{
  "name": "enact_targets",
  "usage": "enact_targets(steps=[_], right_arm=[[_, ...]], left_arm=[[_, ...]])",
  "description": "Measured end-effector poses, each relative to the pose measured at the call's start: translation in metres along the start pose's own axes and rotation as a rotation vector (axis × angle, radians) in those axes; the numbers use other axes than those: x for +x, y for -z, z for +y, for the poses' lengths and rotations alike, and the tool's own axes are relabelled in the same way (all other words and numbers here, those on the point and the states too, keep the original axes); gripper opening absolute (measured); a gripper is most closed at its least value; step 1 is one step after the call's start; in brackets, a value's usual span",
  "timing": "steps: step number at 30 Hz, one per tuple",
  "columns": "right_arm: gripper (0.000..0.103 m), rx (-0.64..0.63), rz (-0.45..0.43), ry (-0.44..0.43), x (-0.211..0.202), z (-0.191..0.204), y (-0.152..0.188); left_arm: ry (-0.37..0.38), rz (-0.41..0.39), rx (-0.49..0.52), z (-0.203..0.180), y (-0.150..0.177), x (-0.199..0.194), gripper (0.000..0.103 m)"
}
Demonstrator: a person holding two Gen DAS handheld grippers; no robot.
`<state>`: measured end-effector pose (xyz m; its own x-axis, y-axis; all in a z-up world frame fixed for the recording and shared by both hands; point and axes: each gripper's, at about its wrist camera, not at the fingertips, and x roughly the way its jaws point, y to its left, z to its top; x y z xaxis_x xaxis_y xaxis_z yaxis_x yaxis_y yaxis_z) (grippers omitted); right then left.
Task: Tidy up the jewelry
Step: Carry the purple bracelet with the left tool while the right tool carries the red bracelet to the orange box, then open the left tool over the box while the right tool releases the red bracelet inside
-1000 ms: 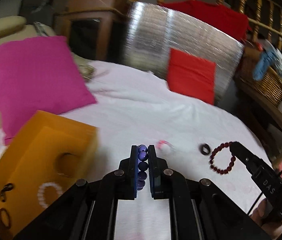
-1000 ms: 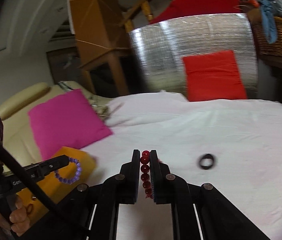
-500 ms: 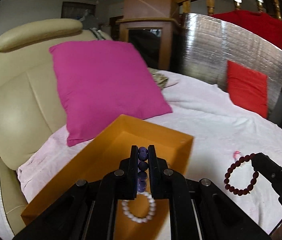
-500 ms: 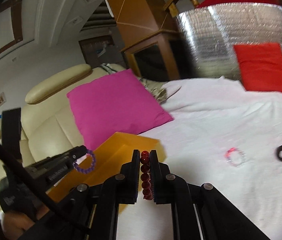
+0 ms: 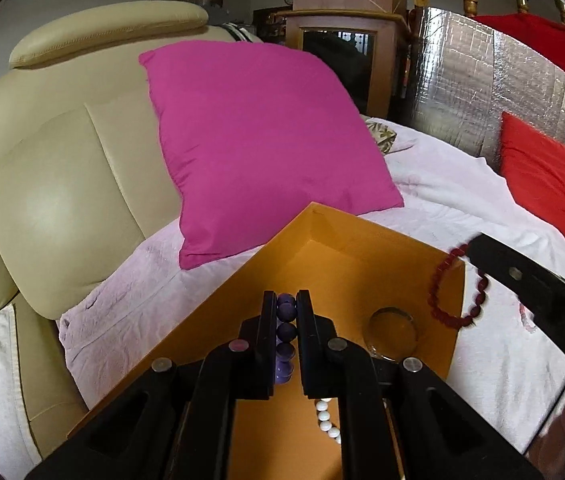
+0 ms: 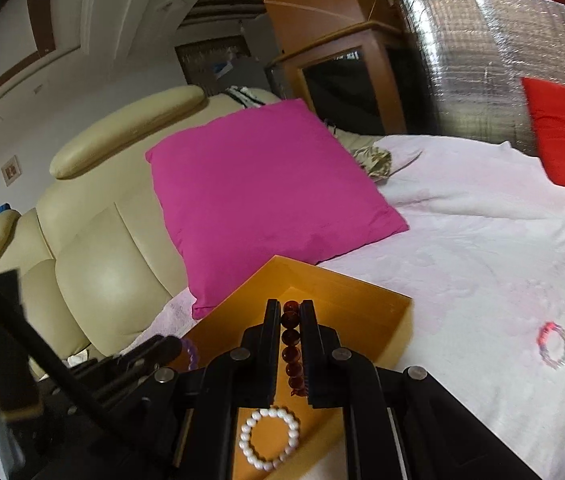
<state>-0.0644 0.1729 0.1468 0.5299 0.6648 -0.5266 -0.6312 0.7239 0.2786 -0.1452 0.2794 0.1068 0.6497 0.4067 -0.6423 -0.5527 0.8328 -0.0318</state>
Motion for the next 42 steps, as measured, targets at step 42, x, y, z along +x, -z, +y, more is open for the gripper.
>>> enact_targets(steps=[42], right_arm=[[0.012, 0.084, 0.217, 0.074, 0.089, -0.003, -0.017]], left_arm=[[-0.061, 0.094, -0.021, 0.018, 0.001, 0.028, 0.033]])
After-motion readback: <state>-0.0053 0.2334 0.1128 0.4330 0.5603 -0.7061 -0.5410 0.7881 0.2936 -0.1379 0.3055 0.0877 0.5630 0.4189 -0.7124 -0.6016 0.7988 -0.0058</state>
